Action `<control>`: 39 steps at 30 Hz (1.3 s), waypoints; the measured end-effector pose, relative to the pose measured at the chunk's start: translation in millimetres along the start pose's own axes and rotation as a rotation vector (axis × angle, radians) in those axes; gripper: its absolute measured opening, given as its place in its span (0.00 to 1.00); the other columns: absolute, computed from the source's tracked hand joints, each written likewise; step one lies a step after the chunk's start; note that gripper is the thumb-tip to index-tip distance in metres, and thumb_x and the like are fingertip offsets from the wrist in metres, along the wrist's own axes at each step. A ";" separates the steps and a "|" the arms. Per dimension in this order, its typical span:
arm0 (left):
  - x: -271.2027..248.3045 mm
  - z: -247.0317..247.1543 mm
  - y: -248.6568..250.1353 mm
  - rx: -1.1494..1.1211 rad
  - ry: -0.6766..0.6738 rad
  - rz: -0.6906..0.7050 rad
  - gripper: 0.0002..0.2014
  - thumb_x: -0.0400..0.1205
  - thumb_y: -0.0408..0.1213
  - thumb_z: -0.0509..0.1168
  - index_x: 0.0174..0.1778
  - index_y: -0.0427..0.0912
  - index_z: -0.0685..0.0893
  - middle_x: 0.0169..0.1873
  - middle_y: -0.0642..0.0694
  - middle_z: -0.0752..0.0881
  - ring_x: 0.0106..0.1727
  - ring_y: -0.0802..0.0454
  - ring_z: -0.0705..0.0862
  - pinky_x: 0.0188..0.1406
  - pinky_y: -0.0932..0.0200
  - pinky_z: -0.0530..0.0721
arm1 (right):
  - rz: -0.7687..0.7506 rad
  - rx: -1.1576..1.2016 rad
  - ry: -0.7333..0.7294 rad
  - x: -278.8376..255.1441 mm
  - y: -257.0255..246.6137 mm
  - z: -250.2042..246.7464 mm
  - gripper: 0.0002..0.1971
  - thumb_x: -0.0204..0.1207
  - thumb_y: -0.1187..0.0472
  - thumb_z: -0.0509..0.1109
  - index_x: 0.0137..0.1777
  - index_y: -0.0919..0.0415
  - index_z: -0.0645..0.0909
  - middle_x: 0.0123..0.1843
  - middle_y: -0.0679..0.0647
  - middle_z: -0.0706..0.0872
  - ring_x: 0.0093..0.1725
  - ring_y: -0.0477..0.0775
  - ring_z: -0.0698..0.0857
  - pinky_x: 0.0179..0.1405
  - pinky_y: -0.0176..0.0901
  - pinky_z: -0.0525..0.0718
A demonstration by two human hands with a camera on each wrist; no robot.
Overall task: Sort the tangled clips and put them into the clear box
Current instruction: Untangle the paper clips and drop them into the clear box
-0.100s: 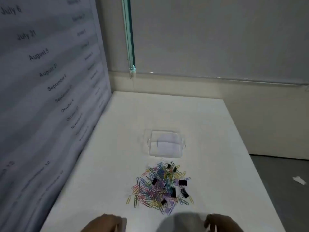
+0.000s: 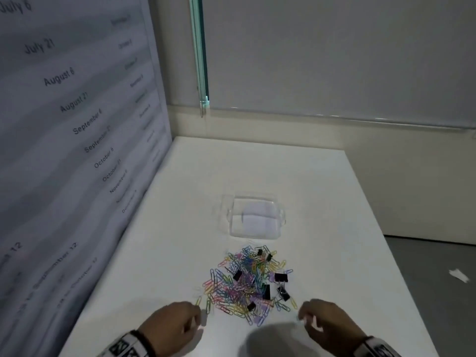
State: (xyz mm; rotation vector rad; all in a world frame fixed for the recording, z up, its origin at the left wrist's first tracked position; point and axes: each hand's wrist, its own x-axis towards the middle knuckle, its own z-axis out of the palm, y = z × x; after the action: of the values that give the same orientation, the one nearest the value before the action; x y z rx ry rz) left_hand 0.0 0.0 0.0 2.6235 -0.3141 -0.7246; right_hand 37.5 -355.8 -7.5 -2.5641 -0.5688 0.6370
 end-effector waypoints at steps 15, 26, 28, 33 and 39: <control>136.5 -26.9 45.1 -0.031 0.029 -0.035 0.23 0.78 0.43 0.66 0.69 0.43 0.73 0.64 0.41 0.73 0.64 0.44 0.76 0.65 0.52 0.77 | 0.057 -0.095 -0.065 145.4 -57.2 -32.0 0.18 0.72 0.59 0.70 0.62 0.57 0.75 0.62 0.56 0.76 0.58 0.57 0.80 0.56 0.43 0.77; 169.8 -4.4 50.9 -0.017 0.015 -0.090 0.36 0.68 0.53 0.74 0.71 0.51 0.68 0.67 0.44 0.67 0.69 0.42 0.65 0.66 0.42 0.77 | 0.100 -0.080 -0.245 166.7 -53.3 -17.8 0.19 0.67 0.57 0.75 0.59 0.59 0.81 0.60 0.63 0.79 0.60 0.62 0.79 0.59 0.47 0.77; 173.2 -2.2 50.6 -0.006 0.031 -0.077 0.33 0.71 0.52 0.72 0.71 0.49 0.70 0.66 0.43 0.68 0.68 0.42 0.66 0.65 0.44 0.78 | 0.106 -0.019 -0.199 164.4 -49.6 -21.5 0.12 0.69 0.61 0.72 0.53 0.59 0.85 0.56 0.61 0.84 0.57 0.60 0.81 0.52 0.43 0.76; 180.9 -3.7 41.3 -0.142 0.051 -0.040 0.20 0.73 0.41 0.73 0.61 0.46 0.80 0.57 0.42 0.75 0.59 0.44 0.76 0.59 0.59 0.75 | 0.119 0.134 0.002 161.0 -42.0 -39.7 0.10 0.69 0.67 0.67 0.42 0.59 0.89 0.46 0.53 0.91 0.41 0.48 0.85 0.39 0.31 0.72; 178.6 -14.8 35.2 -0.344 0.053 -0.079 0.09 0.72 0.29 0.72 0.35 0.48 0.82 0.35 0.51 0.80 0.38 0.53 0.80 0.43 0.62 0.80 | 0.175 0.204 0.140 173.5 -37.1 -74.2 0.06 0.69 0.69 0.71 0.41 0.61 0.89 0.42 0.56 0.91 0.36 0.45 0.83 0.46 0.36 0.81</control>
State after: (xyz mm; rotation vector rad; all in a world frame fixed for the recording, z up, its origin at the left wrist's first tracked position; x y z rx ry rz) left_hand 154.2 -83.0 -52.0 2.3334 -0.0624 -0.6671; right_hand 205.9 -264.9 11.9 -2.4571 -0.2228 0.5375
